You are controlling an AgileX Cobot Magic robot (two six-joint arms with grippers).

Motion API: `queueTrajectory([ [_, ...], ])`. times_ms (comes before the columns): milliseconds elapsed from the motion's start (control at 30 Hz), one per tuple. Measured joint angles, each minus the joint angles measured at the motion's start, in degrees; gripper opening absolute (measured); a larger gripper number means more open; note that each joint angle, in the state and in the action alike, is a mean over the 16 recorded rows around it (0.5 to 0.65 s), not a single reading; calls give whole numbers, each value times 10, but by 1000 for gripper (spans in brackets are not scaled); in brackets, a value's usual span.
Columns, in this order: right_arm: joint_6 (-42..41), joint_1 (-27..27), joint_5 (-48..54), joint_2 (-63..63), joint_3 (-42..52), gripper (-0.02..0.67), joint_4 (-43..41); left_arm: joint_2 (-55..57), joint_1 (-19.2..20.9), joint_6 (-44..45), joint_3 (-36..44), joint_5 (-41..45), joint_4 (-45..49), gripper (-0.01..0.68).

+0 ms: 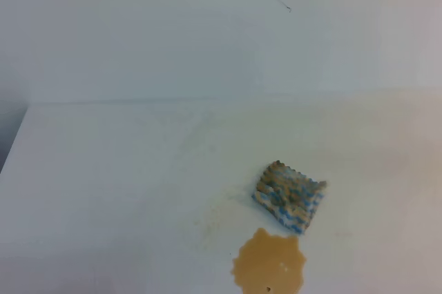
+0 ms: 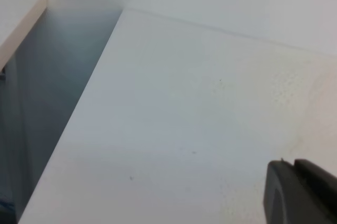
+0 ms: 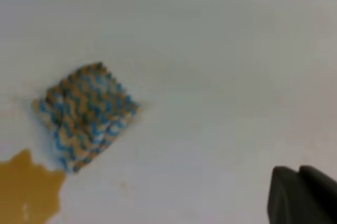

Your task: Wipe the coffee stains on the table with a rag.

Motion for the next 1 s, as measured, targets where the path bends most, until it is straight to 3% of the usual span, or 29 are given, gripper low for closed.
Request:
queueTrajectory([
  [233, -139, 67, 19, 220, -101, 250, 101, 0, 0, 0, 0, 0, 0, 1],
  [467, -162, 147, 17, 378, -217, 360, 117, 0, 0, 0, 0, 0, 0, 1],
  [733, -160, 196, 16, 488, -307, 371, 102, 0, 0, 0, 0, 0, 0, 1],
  [1000, -154, 217, 12, 552, -339, 371, 72, 0, 0, 0, 0, 0, 0, 1],
])
